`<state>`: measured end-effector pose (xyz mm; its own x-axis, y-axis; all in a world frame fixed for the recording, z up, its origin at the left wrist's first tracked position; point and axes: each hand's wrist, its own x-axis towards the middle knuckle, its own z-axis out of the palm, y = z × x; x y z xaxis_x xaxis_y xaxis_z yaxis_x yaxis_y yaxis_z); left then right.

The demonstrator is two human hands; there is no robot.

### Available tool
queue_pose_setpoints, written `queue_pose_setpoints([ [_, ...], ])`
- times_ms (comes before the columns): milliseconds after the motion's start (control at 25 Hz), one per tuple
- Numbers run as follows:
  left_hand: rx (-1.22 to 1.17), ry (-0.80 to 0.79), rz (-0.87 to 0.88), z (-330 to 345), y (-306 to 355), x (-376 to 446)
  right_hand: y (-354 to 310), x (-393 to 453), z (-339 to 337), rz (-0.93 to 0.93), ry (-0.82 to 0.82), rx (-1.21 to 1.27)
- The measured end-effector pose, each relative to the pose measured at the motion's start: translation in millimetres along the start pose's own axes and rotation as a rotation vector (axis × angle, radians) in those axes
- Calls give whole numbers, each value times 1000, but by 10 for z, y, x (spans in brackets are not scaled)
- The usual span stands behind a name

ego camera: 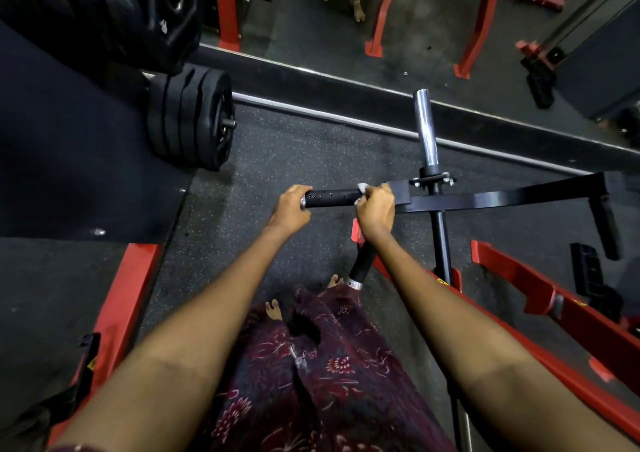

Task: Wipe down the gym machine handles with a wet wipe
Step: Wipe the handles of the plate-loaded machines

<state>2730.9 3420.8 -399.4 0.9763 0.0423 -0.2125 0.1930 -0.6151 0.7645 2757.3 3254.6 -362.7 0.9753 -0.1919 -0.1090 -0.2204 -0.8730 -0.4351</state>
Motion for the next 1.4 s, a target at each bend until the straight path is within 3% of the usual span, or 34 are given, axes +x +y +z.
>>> queue_pose_setpoints([
  [200,2,8,-14,-30,-20,10,-404,-310,310,-343,-190,80],
  [400,-20,5,-39,-129,-8,29,-396,-161,211,-319,-78,27],
  [520,-71,2,-94,-153,9,7,-561,-257,267,-594,-208,-156],
  [640,-117,-21,-116,-161,-23,8,-327,-174,214,-765,-130,-228],
  [800,-137,0,-139,-141,-25,-1,-185,-14,55,-604,-111,-295],
  [1000,-149,28,-101,-97,-59,32,-547,-161,189,-701,-351,-239],
  [1160,-97,-7,-83,-90,-56,3,-150,100,-142,-608,-316,-400],
  [1280,-77,-32,-50,-68,-54,-52,-265,194,-159,-528,-249,-385],
  [1400,-73,-48,-104,-46,-1,-111,-595,20,89,-622,-369,-292],
])
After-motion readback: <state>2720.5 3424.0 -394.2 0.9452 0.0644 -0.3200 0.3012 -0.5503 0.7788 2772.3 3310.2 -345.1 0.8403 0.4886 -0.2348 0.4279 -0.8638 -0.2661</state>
